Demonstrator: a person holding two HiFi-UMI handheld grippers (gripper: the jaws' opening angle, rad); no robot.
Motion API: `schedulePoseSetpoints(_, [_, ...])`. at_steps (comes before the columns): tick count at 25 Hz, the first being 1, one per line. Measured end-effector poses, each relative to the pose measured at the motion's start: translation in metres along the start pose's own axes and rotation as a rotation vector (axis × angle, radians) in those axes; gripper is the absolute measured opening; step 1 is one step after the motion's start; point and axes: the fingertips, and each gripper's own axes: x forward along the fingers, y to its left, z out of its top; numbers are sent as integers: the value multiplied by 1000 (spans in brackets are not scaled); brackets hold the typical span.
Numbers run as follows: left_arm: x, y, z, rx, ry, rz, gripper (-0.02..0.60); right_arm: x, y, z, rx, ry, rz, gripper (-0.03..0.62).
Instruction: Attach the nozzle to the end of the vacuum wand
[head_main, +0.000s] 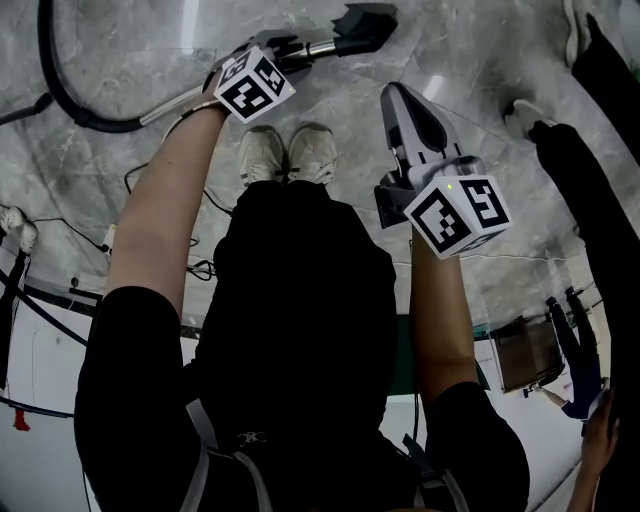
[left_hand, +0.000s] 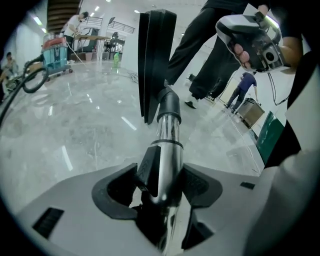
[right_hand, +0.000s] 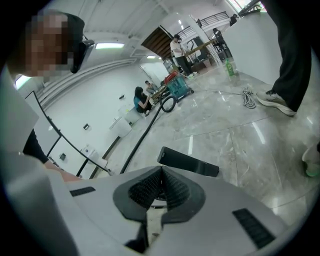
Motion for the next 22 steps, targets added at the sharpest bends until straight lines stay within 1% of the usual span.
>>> schedulePoseSetpoints(2, [-4, 0, 1, -26, -5, 28, 242, -4, 6, 6, 24, -21, 28, 14])
schedulePoseSetpoints(4, [-22, -1, 6, -98, -42, 54, 242, -13, 12, 14, 54, -39, 35, 14])
schedulePoseSetpoints(7, [-75, 3, 26, -232, -136, 102, 242, -25, 21, 30, 24, -62, -25, 14])
schedulePoseSetpoints(9, [-118, 1, 39, -285, -170, 147, 239, -36, 34, 38, -18, -56, -69, 14])
schedulePoseSetpoints(10, [-141, 1, 45, -298, -175, 186, 212, -42, 43, 43, -40, -52, -82, 14])
schedulePoseSetpoints(11, [-166, 1, 51, -306, -175, 237, 75, -49, 53, 49, -61, -50, -92, 14])
schedulePoseSetpoints(12, [-190, 0, 59, -315, -177, 283, 9, -56, 64, 57, -81, -51, -101, 14])
schedulePoseSetpoints(13, [-214, -3, 69, -331, -186, 309, 9, -64, 76, 66, -99, -55, -109, 14])
schedulePoseSetpoints(16, [-287, -25, 110, -396, -254, 322, 9, -88, 115, 100, -137, -84, -131, 14])
schedulePoseSetpoints(19, [-364, -53, 162, -389, -334, 336, 9, -118, 167, 142, -176, -132, -139, 14])
schedulePoseSetpoints(22, [-439, -77, 215, -386, -426, 321, 9, -151, 229, 190, -253, -199, -122, 14])
